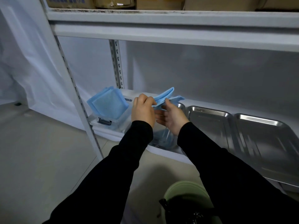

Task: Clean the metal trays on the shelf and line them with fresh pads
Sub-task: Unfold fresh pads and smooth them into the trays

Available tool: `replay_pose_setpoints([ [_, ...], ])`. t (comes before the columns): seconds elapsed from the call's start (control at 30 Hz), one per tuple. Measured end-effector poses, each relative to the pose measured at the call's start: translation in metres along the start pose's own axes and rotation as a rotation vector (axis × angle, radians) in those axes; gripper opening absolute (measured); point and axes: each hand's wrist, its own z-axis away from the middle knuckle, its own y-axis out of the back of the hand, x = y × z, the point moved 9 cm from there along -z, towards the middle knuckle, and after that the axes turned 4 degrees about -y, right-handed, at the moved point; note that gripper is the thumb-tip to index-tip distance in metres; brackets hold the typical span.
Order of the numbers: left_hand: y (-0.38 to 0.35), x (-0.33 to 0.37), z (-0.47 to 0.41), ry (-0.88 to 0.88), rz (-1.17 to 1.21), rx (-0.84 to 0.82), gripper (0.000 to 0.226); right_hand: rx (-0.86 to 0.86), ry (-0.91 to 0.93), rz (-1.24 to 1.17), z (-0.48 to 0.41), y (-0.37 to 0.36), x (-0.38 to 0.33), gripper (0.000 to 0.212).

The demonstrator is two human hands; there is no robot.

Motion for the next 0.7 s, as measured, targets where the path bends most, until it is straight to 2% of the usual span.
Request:
replay_pose_setpoints([
  [0.1,-0.021,-0.011,0.007,0.228,0.139,-0.184,0.016,0.016,-0.002,-0.062,0.003,0.009,-0.002,0.042],
  [0.17,-0.031,-0.012,0.012,0.302,0.226,-0.244,0.015,0.061,0.021,-0.059,0.006,0.015,-0.006,0.035],
  [0.23,-0.031,-0.002,0.015,0.266,0.255,-0.249,0.016,0.097,0.057,-0.039,0.008,0.022,-0.01,0.027],
  [0.3,-0.033,0.009,0.02,0.211,0.287,-0.281,0.019,0.124,0.086,-0.032,0.01,0.028,-0.014,0.027],
  [0.4,-0.043,0.016,0.027,0.274,0.367,-0.377,0.024,0.188,0.116,0.016,0.011,0.039,-0.02,0.028],
  [0.53,-0.041,0.012,0.031,0.486,0.536,-0.257,0.028,0.26,0.122,0.021,0.013,0.052,-0.018,0.033],
  [0.6,-0.042,0.01,0.033,0.569,0.57,-0.213,0.038,0.281,0.123,0.018,0.016,0.06,-0.015,0.034],
  [0.7,-0.055,0.009,0.038,0.715,0.728,-0.224,0.044,0.311,0.116,0.001,0.024,0.073,-0.015,0.022],
])
